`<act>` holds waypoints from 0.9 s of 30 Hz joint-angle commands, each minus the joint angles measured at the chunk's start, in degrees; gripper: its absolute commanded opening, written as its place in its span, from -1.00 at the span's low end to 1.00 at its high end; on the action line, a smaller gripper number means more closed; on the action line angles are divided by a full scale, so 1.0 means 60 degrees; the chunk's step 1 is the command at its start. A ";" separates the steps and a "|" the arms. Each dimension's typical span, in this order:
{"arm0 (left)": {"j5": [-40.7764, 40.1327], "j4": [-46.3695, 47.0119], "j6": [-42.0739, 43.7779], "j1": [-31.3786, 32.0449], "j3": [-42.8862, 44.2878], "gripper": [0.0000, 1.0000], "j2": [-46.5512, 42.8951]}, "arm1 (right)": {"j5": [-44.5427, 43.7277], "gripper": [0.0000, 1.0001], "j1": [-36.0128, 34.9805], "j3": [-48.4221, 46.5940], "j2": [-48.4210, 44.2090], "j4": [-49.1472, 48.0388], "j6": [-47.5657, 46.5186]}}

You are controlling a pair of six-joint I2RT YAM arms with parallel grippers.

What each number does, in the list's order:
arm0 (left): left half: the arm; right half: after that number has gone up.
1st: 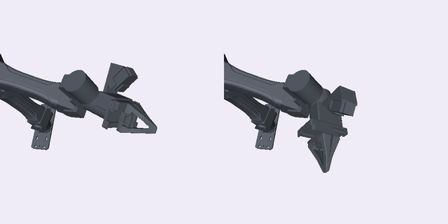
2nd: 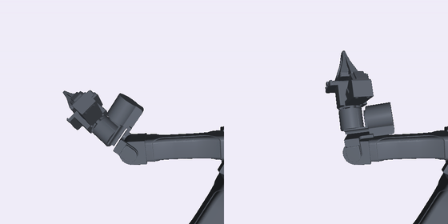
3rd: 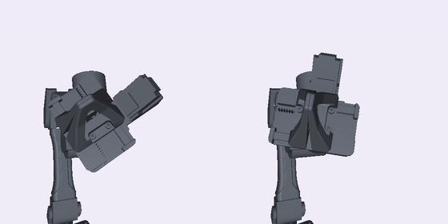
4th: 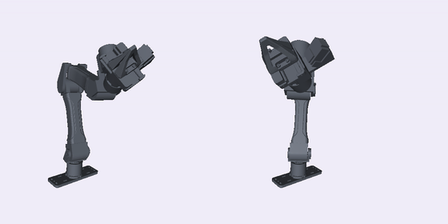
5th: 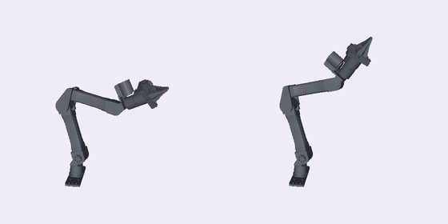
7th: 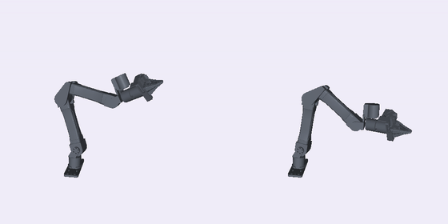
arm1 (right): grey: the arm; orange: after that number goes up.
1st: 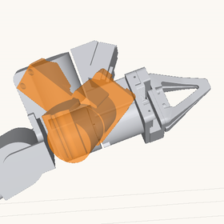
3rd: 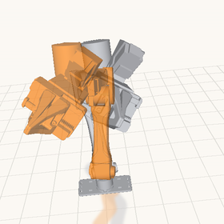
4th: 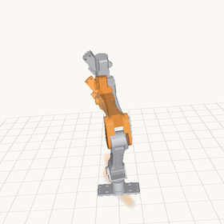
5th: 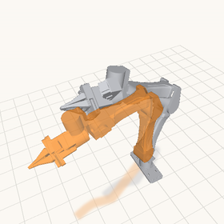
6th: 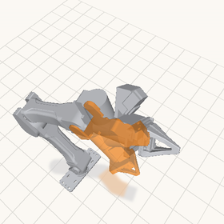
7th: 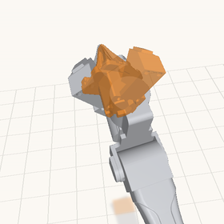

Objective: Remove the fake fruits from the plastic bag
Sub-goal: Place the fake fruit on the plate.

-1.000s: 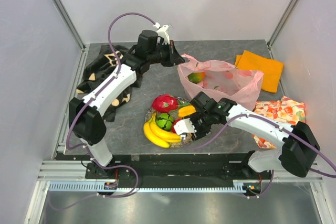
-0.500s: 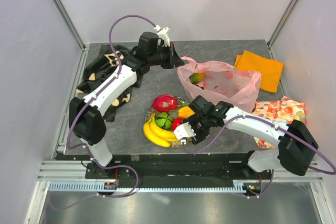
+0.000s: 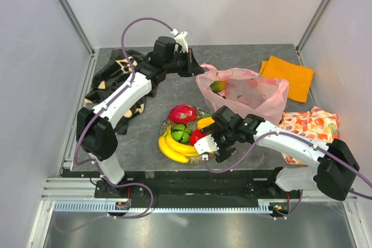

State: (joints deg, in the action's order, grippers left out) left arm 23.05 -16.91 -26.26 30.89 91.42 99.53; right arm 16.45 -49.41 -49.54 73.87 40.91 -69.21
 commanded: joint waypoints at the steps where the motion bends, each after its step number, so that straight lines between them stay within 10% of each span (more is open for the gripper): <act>1: 0.0333 0.0371 0.0056 0.0036 0.0042 -0.97 -0.0284 | -0.0411 0.96 -0.0086 -0.0473 -0.0736 0.0345 0.0401; 10: 0.0582 0.0445 -0.0120 0.0036 -0.0016 -0.97 -0.0269 | -0.1114 0.96 -0.0071 -0.0563 -0.2027 0.2116 0.0812; 13: 0.0612 0.0474 -0.0149 0.0051 -0.0031 -0.97 -0.0298 | -0.1101 0.62 -0.0057 -0.0460 -0.1707 0.2674 0.1192; 17: 0.0670 0.0474 -0.0193 0.0066 -0.0089 -0.97 -0.0342 | -0.0852 -0.73 -0.0071 -0.0371 -0.1165 0.2675 0.1749; 27: 0.0641 0.0489 -0.0164 0.0110 -0.0353 -0.97 -0.0503 | -0.0589 -0.94 -0.0071 -0.0035 -0.0241 0.1665 0.2145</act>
State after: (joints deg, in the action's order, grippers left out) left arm 25.89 -15.97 -26.33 31.11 89.73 99.50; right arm 10.94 -49.67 -50.48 71.09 53.34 -57.47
